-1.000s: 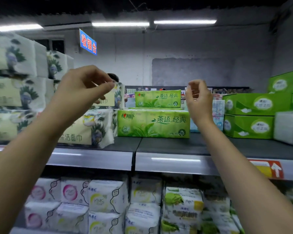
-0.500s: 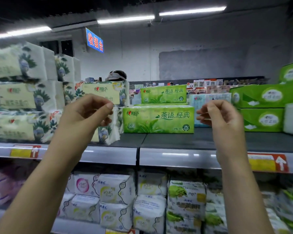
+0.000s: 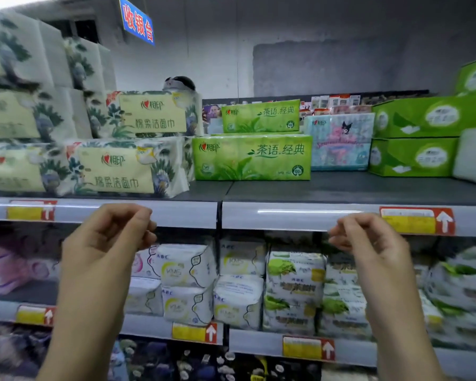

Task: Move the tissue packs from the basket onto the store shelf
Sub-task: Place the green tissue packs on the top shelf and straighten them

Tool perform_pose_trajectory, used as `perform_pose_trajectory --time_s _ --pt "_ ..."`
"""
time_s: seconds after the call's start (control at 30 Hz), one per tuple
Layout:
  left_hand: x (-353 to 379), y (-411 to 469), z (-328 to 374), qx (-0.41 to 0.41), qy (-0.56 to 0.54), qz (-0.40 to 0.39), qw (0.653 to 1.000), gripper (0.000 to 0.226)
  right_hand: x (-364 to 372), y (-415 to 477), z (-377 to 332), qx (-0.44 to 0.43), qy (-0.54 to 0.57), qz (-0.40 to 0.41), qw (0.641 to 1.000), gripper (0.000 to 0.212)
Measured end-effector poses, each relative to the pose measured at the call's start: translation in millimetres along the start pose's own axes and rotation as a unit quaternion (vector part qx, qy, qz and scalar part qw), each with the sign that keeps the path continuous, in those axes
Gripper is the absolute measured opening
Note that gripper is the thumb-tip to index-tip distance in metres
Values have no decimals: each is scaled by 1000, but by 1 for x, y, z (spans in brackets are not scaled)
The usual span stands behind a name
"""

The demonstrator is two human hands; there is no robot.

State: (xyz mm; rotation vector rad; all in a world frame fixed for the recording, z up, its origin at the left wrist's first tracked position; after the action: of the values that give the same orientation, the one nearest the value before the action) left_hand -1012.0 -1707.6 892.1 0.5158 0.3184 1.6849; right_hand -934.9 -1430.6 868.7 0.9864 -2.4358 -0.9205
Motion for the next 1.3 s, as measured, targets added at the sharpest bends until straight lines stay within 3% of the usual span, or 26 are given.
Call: perform_pose_trajectory --time_s 0.13,0.3,0.53,0.83,1.3 --pt "-9 -13 -6 -18 -44 -6 999 26 -17 -27 -9 16 -8 38 999 20" --pt "-35 -23 -17 -55 -43 -20 997 13 -27 -51 -27 28 2 82 996 25" --pt "-99 -20 -33 -102 -64 25 992 15 18 -96 -38 143 180 97 968 22" --pt "-163 -25 -61 -151 -45 -3 987 21 55 -163 -40 180 165 135 960 19" --pt "-169 -51 -130 -253 -6 -63 965 15 52 -211 1 226 45 137 963 19"
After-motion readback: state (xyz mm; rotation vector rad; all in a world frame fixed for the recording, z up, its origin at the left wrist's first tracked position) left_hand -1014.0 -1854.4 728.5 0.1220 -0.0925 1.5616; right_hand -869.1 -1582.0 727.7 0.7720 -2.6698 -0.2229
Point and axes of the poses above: each hand's wrist, its own y-axis towards the middle knuckle, its own x-axis out of the palm, z = x × y, the point moved 3 cm from there along y, towards the middle knuckle, and after that the axes turned 11 degrees about -x, right-handed, at the moved point
